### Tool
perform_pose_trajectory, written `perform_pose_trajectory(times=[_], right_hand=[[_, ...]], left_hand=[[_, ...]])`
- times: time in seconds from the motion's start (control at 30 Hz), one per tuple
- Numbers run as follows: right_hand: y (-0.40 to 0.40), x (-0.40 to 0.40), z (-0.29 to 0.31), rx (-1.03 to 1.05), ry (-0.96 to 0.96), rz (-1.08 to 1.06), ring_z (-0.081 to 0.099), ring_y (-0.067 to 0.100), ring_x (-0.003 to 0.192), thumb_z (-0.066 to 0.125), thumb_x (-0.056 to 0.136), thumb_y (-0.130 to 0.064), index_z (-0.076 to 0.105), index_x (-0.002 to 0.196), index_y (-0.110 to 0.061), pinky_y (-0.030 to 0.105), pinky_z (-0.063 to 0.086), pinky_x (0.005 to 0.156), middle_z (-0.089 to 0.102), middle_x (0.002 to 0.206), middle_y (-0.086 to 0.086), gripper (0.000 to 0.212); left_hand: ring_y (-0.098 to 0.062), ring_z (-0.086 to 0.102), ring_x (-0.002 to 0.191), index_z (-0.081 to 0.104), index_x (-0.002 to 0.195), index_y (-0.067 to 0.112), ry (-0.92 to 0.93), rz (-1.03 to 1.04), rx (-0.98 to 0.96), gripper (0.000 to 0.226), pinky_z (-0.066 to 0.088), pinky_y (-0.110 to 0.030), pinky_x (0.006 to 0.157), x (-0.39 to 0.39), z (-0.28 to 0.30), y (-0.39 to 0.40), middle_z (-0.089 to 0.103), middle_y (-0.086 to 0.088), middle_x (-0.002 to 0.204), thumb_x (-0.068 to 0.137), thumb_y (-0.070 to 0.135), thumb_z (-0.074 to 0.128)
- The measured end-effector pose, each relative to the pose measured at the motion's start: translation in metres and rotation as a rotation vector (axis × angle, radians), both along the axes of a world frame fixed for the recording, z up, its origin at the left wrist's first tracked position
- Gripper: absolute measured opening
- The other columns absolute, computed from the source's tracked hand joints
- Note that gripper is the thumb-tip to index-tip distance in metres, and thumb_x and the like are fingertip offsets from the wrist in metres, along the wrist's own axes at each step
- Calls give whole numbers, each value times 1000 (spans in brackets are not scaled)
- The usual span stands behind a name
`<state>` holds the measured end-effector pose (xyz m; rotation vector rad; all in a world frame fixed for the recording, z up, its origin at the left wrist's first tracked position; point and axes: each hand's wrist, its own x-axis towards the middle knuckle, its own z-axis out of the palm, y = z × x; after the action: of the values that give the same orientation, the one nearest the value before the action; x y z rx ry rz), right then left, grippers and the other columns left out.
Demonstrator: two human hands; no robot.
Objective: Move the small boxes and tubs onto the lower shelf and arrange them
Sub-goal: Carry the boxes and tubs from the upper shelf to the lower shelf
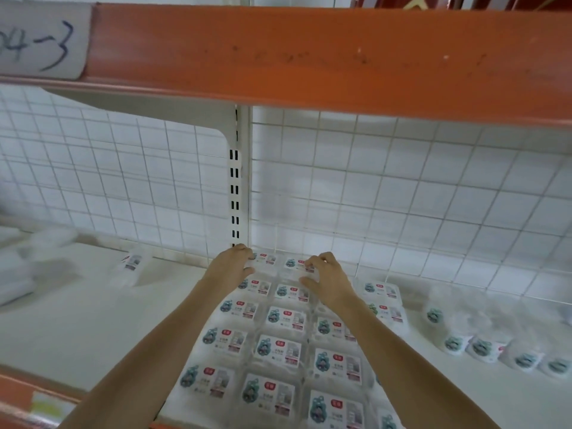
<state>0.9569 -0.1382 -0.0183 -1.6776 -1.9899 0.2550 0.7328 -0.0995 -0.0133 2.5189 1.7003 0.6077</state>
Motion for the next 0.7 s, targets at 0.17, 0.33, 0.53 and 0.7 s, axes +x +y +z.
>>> perform_pose_trajectory(times=[0.17,0.33,0.53,0.7], right_hand=[[-16,0,16,-29,-287,-15,40,22,121,49,92,-37,39,134,-17,35,43,96,39,134,4,47],[-56,16,39,175,-456,-57,37,21,125,42,94,-37,44,132,-16,31,34,100,48,133,2,44],[-147,47,40,364,-429,-125,65,26,86,70,75,-32,69,94,-15,38,51,74,70,87,2,26],[-229,60,25,365,-337,-155,67,25,79,81,65,-23,70,89,-17,39,55,67,71,85,0,28]], left_hand=[[-23,52,113,46,132,10,58,-36,-44,45,41,-31,94,-6,15,-6,49,-7,132,91,27,56],[-18,48,115,49,128,14,82,-42,81,40,41,-29,90,-19,37,-36,51,-3,127,92,29,52],[-27,61,96,62,113,9,74,-69,364,32,49,-36,77,-33,52,-121,64,-7,104,84,20,64],[-23,63,65,66,91,11,108,-38,435,21,51,-31,53,-43,31,-206,65,-3,80,75,25,69]])
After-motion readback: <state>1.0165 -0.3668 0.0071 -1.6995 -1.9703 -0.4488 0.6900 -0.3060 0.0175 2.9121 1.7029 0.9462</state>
